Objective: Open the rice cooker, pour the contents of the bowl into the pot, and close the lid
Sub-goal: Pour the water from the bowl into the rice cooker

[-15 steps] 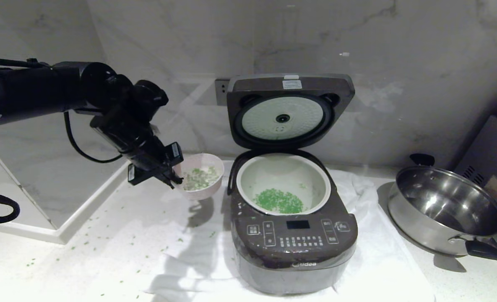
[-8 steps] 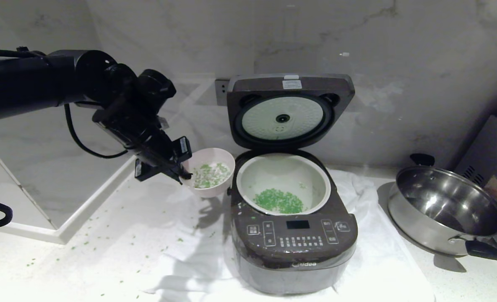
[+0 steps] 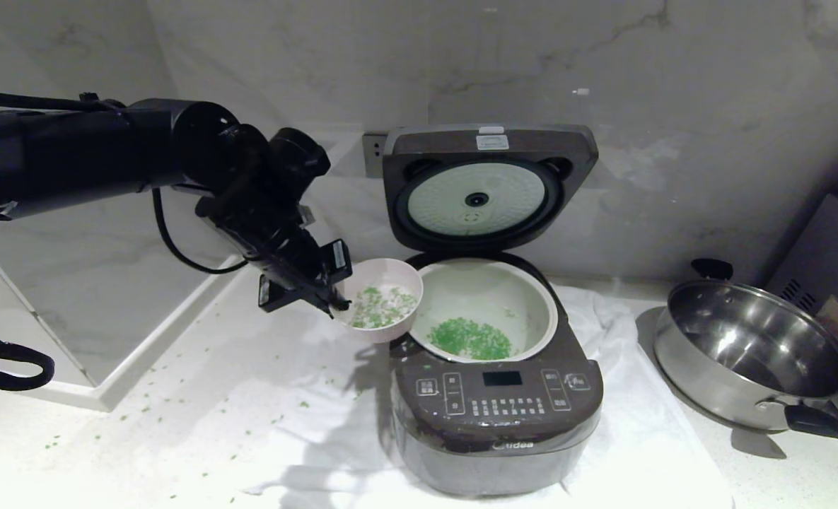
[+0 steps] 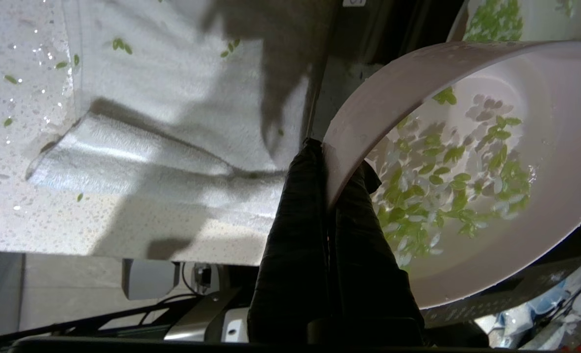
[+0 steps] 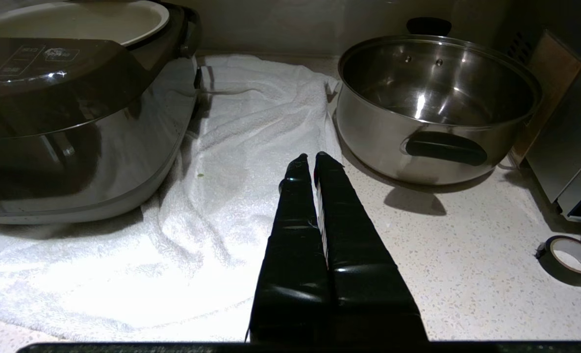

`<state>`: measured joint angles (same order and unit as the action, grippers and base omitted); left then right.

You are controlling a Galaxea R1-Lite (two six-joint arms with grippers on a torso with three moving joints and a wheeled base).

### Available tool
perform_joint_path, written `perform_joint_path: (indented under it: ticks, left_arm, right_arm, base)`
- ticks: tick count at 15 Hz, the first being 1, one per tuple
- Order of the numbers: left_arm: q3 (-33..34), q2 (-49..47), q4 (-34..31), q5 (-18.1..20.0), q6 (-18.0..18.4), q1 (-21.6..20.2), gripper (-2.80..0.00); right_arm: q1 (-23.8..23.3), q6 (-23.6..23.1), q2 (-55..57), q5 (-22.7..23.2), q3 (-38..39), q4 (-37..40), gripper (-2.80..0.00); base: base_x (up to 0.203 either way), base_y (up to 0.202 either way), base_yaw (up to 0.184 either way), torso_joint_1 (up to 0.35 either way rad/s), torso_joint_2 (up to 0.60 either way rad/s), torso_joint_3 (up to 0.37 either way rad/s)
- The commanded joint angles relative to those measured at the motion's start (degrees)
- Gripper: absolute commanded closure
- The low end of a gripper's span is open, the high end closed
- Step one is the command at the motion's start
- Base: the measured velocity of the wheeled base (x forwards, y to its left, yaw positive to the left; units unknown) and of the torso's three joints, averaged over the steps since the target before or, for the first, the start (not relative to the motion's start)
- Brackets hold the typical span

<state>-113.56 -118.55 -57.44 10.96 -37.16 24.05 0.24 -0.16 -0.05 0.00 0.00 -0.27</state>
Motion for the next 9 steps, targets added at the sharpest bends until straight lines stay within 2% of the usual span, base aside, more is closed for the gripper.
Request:
perform_joint_path:
  ticks: [1,4,9]
  left_arm:
    - [0.0,-1.5,1.6,-0.1,-0.4,0.8,0.0]
    - [0.0,-1.7,4.9,-0.1,-0.3,1.8,0.0]
    - [-0.3,-1.7,5.4,-0.1,-0.2,5.1,0.0]
  right_arm:
    - [0.0,0.0,0.0,0.0,0.1,-0.1,0.0]
    - [0.0,0.0,0.0,0.0,0.1,0.0,0.0]
    - [0.0,0.0,0.0,0.0,0.1,0.0,0.0]
  base:
    - [0.0,0.0,0.0,0.0,0.0,0.0]
    - [0.0,0.0,0.0,0.0,0.0,0.0]
    - [0.0,0.0,0.0,0.0,0.0,0.0]
